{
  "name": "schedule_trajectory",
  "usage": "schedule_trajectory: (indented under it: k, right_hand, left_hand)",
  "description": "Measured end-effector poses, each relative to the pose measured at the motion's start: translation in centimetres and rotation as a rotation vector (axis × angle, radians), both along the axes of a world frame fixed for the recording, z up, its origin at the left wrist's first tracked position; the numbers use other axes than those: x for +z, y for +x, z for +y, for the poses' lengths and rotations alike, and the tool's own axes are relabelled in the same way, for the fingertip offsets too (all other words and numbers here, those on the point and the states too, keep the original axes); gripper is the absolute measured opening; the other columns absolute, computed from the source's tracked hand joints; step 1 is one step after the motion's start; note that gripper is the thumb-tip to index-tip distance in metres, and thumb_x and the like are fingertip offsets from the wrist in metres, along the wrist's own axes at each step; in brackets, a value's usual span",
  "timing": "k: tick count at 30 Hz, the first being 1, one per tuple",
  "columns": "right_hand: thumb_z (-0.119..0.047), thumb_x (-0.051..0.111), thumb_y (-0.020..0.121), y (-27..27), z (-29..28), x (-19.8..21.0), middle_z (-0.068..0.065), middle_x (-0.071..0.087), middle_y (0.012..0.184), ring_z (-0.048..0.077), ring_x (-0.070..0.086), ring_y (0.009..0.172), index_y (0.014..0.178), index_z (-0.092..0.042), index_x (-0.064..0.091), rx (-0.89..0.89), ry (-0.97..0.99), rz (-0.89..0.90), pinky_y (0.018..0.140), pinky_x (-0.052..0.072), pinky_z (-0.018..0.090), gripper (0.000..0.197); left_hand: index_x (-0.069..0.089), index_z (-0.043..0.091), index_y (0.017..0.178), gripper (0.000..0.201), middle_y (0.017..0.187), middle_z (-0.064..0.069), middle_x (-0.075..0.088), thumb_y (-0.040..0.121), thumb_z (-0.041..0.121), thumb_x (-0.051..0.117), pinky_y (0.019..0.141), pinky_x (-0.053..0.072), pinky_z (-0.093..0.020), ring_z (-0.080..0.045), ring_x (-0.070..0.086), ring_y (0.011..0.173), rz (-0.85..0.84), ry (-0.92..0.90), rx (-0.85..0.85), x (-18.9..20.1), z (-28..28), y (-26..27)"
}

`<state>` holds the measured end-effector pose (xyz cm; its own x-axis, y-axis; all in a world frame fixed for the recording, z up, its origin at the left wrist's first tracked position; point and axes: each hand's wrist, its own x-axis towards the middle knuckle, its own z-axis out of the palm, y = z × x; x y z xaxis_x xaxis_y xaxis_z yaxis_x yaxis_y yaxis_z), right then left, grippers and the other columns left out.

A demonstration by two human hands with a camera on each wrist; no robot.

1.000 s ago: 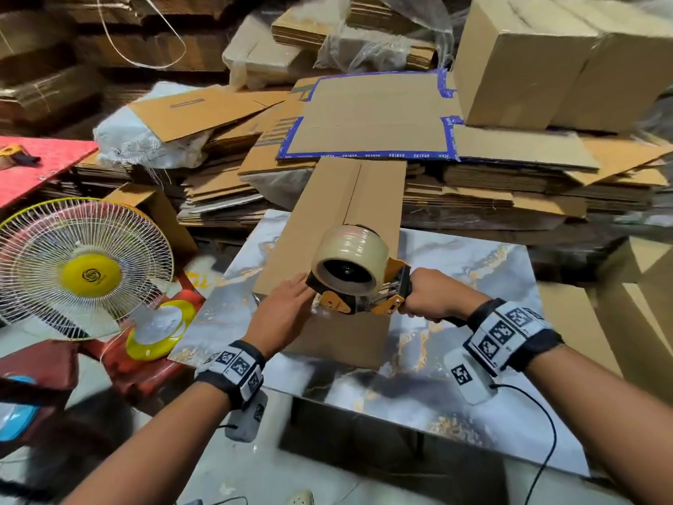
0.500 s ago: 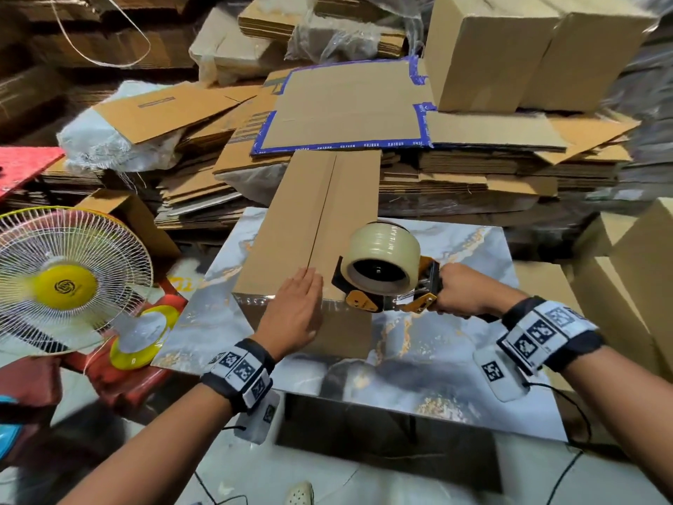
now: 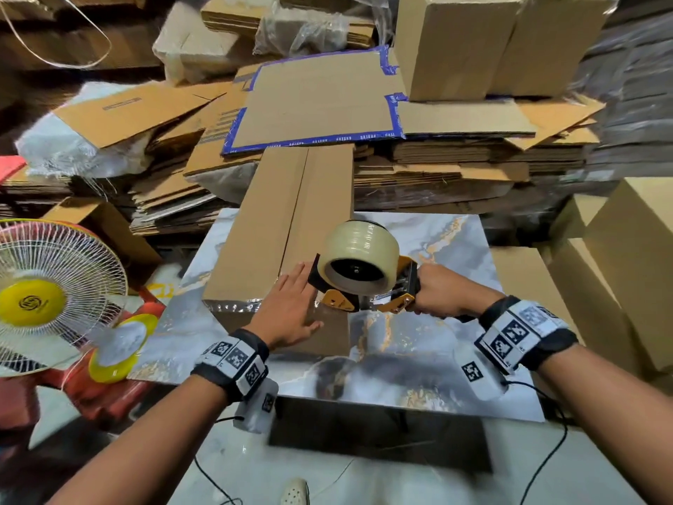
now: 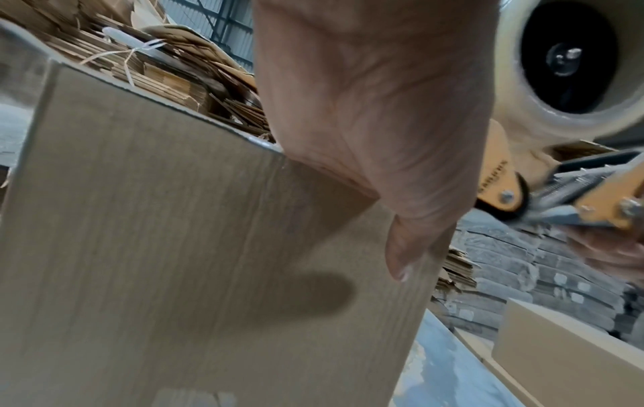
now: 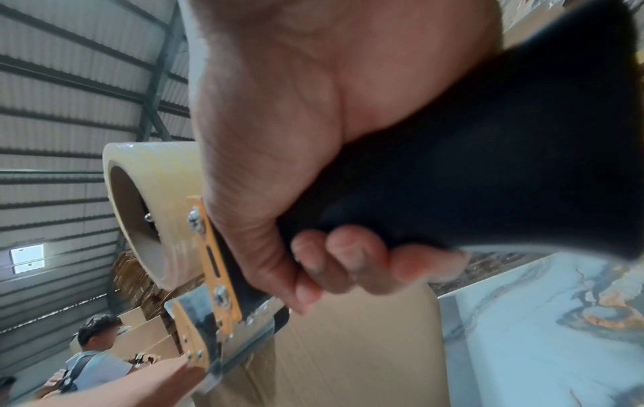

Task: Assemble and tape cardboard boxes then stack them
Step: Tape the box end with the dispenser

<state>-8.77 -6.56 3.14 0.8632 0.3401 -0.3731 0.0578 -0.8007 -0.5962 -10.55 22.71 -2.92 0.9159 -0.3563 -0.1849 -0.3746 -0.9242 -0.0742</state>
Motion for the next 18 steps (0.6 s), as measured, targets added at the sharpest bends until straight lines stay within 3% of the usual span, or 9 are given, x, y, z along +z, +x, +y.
schedule_trajectory:
  k: [2, 5, 10, 14, 17, 18]
  right_hand:
    - [-0.015, 0.067, 0.08, -0.1, -1.2, -0.2, 0.018, 0.065, 0.064, 0.02, 0.049, 0.046, 0.07, -0.004, 0.065, 0.002, -0.011, 0.002, 0.045, 0.042, 0.029, 0.015]
    - [-0.016, 0.068, 0.082, -0.6, -3.6, -0.3, 0.001, 0.06, 0.055, 0.015, 0.048, 0.044, 0.065, -0.011, 0.062, -0.006, -0.024, -0.004, 0.044, 0.042, 0.027, 0.019]
    - [-0.013, 0.069, 0.082, -1.7, -6.5, -0.6, -0.006, 0.056, 0.047, 0.011, 0.046, 0.041, 0.058, -0.018, 0.056, -0.038, -0.05, 0.016, 0.044, 0.04, 0.024, 0.028]
    - [-0.019, 0.071, 0.087, -1.8, -5.0, -1.1, -0.007, 0.058, 0.053, 0.002, 0.05, 0.044, 0.063, -0.02, 0.057, 0.001, -0.082, -0.008, 0.043, 0.034, 0.012, 0.028]
    - [-0.019, 0.066, 0.088, -1.8, -2.7, -2.5, -0.004, 0.058, 0.059, 0.003, 0.047, 0.042, 0.065, -0.018, 0.057, 0.013, -0.1, 0.043, 0.041, 0.033, 0.013, 0.025]
    - [-0.018, 0.065, 0.087, -1.7, -2.3, -3.2, -0.001, 0.058, 0.057, 0.007, 0.045, 0.04, 0.063, -0.018, 0.057, -0.022, -0.069, 0.077, 0.041, 0.034, 0.018, 0.025]
  left_hand:
    - [-0.017, 0.013, 0.158, 0.103, 0.165, -0.01, -0.023, 0.097, 0.057, 0.052, 0.126, -0.006, -0.04, -0.024, -0.017, 0.154, 0.015, 0.005, 0.0, -0.2, 0.2, 0.1]
    - [-0.029, 0.013, 0.149, 0.103, 0.16, -0.009, -0.03, 0.098, 0.056, 0.05, 0.127, -0.003, -0.041, -0.024, -0.017, 0.154, 0.02, 0.009, -0.011, -0.3, 0.3, 0.2]
    - [-0.021, 0.012, 0.156, 0.093, 0.165, -0.01, -0.023, 0.102, 0.051, 0.044, 0.127, 0.001, -0.044, -0.023, -0.018, 0.154, 0.018, -0.008, 0.011, -0.5, 0.0, 0.2]
    - [-0.011, 0.011, 0.159, 0.078, 0.166, -0.009, -0.016, 0.106, 0.048, 0.032, 0.127, 0.001, -0.043, -0.023, -0.013, 0.155, -0.039, -0.053, 0.032, -0.9, -0.3, -0.1]
    - [-0.001, 0.009, 0.161, 0.073, 0.169, -0.011, -0.007, 0.106, 0.042, 0.033, 0.127, 0.004, -0.043, -0.025, -0.005, 0.156, -0.087, -0.086, 0.029, -1.3, -0.2, -0.2]
    - [0.001, 0.008, 0.161, 0.072, 0.169, -0.012, -0.004, 0.106, 0.041, 0.034, 0.126, 0.005, -0.043, -0.026, -0.002, 0.157, -0.091, -0.095, 0.028, -1.4, -0.1, -0.2]
